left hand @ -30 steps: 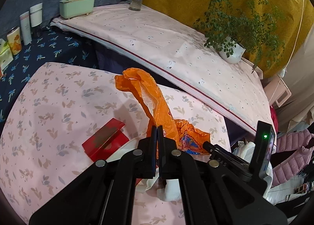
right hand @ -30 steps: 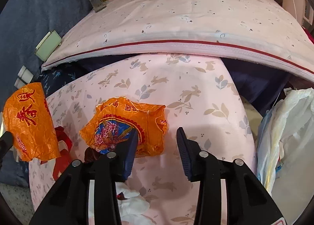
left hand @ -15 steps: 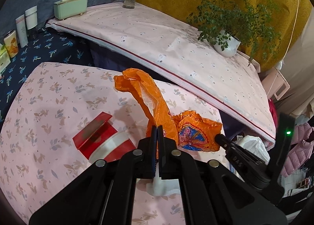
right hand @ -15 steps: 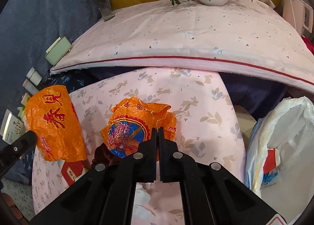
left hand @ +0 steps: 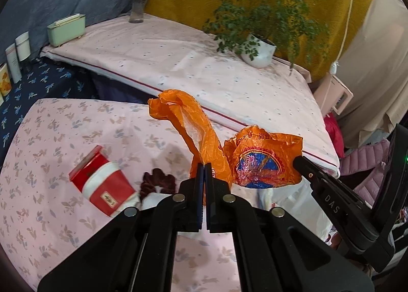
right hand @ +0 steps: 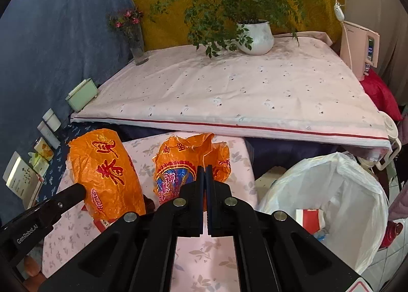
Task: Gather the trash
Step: 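Carry the orange bag and wrapper over the bin and open both grippers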
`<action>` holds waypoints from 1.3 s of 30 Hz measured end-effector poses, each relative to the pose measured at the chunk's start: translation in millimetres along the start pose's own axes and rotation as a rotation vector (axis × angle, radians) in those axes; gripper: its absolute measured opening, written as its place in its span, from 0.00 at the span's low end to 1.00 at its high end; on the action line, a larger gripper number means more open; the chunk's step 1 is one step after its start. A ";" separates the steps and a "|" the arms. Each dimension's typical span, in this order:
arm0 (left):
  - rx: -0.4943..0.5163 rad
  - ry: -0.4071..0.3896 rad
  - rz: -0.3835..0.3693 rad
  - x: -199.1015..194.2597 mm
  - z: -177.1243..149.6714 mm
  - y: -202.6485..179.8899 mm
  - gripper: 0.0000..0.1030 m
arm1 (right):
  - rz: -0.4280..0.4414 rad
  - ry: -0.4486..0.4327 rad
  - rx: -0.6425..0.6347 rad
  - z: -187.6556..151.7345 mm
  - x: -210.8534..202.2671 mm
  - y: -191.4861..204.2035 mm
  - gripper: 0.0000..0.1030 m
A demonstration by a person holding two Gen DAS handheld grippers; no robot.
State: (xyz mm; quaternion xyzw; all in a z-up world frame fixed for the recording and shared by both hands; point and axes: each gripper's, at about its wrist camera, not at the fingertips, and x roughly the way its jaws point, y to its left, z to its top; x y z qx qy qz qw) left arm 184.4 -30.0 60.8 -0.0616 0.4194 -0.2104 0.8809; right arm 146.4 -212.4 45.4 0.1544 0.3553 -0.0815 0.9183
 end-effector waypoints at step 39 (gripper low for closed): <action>0.263 0.129 -0.174 50.9 -51.7 -194.1 0.32 | -0.211 -0.061 0.265 -39.4 -80.2 -195.3 0.05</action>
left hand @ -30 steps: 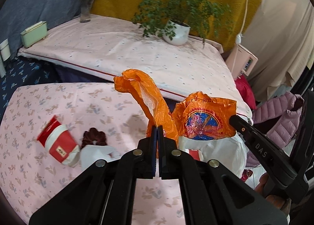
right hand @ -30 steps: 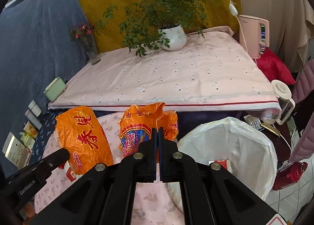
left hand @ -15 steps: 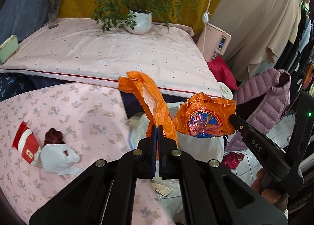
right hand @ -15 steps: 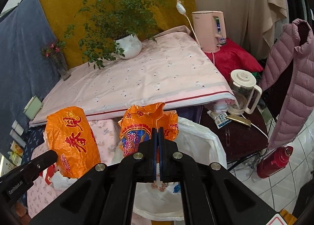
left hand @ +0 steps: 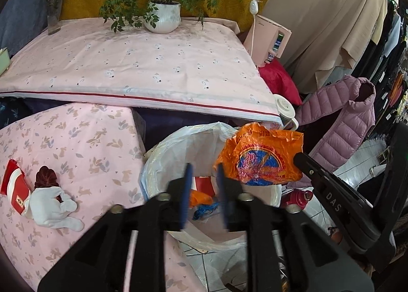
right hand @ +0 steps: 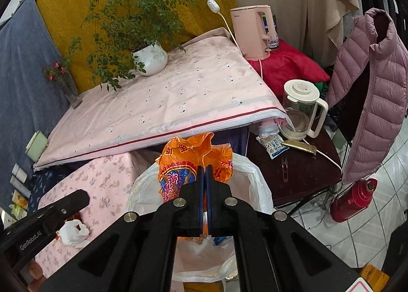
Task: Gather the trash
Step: 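Carry the orange bag and wrapper over the bin and open both grippers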
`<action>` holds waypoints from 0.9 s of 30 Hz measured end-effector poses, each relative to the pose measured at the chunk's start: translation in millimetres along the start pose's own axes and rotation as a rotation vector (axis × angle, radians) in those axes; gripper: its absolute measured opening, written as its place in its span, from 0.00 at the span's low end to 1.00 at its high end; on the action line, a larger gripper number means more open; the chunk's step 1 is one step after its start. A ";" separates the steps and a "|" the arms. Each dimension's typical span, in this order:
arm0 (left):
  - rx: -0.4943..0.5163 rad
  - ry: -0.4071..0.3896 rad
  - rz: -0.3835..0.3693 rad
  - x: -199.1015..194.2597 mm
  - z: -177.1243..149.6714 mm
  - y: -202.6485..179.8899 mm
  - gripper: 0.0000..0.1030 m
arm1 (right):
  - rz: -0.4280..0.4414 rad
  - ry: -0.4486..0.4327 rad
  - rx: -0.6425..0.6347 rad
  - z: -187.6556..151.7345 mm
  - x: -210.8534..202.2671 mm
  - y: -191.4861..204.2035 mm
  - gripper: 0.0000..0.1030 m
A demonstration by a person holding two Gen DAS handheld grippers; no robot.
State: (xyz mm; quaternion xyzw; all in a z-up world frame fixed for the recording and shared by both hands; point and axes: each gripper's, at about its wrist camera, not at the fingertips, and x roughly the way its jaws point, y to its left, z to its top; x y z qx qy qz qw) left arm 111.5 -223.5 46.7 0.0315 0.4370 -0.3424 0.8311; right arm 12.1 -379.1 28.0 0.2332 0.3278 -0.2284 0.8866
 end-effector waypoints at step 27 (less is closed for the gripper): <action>-0.096 -0.030 0.138 -18.7 -16.6 65.1 0.45 | 0.045 0.037 -0.126 -21.2 8.7 68.9 0.44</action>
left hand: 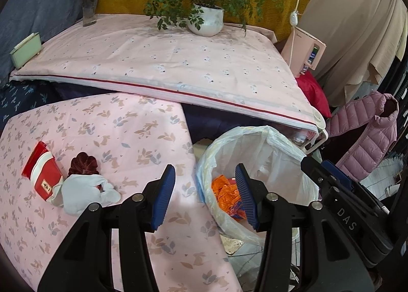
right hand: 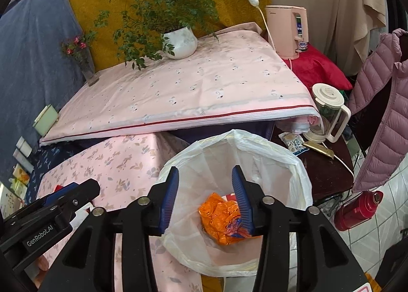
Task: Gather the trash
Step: 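Carry the orange bag and wrapper over the bin and open both grippers, then grasp the red paper cup with the left gripper while the right grasps the white glove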
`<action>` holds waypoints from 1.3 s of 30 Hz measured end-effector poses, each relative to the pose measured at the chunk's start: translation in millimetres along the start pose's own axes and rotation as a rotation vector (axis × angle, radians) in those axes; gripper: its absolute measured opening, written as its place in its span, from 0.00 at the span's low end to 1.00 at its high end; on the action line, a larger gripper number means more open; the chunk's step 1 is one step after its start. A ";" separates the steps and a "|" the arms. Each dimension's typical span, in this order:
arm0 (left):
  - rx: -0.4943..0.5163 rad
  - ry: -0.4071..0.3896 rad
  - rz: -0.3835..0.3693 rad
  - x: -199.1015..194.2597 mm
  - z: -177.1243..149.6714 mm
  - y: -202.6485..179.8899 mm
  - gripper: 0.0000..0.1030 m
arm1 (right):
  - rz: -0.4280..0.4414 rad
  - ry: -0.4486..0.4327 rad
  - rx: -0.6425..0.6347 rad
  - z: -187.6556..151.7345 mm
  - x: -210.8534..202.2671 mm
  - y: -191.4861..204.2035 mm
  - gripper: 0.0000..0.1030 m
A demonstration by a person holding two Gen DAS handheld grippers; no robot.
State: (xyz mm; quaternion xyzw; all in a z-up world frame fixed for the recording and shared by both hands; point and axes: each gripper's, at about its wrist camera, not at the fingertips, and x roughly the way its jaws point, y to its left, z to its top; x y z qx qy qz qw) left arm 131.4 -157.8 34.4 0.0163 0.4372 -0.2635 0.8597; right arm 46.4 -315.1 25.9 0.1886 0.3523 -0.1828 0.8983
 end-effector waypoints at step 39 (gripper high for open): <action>-0.597 0.090 0.275 -3.5 -73.6 266.6 0.80 | 0.177 0.233 -0.262 -80.6 77.3 195.6 0.69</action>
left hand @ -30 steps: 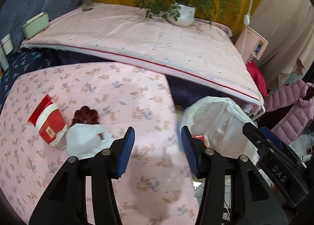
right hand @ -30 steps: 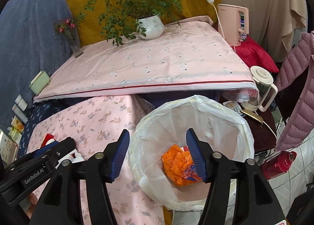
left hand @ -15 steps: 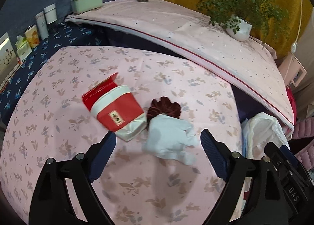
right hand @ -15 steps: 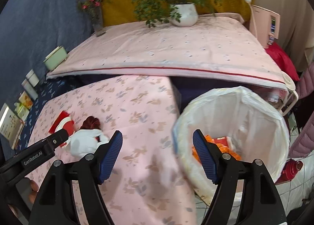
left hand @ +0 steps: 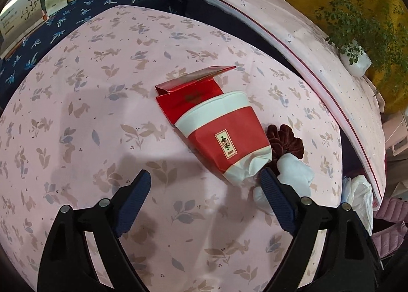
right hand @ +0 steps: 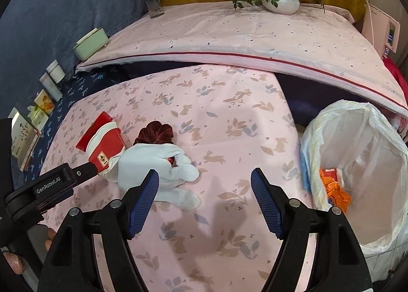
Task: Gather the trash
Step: 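Grasp the red paper cup with the left gripper while the right grasps the white glove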
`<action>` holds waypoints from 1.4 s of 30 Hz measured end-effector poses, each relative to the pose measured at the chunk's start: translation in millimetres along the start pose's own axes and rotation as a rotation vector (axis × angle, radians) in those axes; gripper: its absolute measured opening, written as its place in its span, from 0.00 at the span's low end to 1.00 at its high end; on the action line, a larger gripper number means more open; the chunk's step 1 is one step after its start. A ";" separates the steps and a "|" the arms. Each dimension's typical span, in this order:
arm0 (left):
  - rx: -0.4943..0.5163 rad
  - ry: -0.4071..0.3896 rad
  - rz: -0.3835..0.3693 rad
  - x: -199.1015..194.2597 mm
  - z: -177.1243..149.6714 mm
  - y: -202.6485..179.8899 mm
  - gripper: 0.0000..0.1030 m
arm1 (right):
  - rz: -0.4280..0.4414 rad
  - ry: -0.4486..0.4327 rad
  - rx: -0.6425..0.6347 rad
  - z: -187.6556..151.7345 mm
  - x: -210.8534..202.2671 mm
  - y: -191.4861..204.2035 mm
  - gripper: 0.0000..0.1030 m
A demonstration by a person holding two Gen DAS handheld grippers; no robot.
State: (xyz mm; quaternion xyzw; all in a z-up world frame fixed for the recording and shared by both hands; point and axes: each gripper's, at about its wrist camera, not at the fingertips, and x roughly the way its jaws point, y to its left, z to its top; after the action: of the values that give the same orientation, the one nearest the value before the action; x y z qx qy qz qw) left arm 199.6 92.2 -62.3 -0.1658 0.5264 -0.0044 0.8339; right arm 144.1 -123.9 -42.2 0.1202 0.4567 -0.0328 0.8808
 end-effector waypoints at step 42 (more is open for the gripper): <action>0.145 -0.031 -0.195 -42.3 -3.3 -54.9 0.14 | 0.086 -0.058 -0.035 12.8 -21.0 5.9 0.14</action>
State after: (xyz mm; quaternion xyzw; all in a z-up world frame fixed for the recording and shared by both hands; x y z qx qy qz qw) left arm 187.0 47.1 -11.0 -0.1558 0.4931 -0.1209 0.8473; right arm 143.1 -122.4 -16.9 0.1235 0.4257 0.0095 0.8963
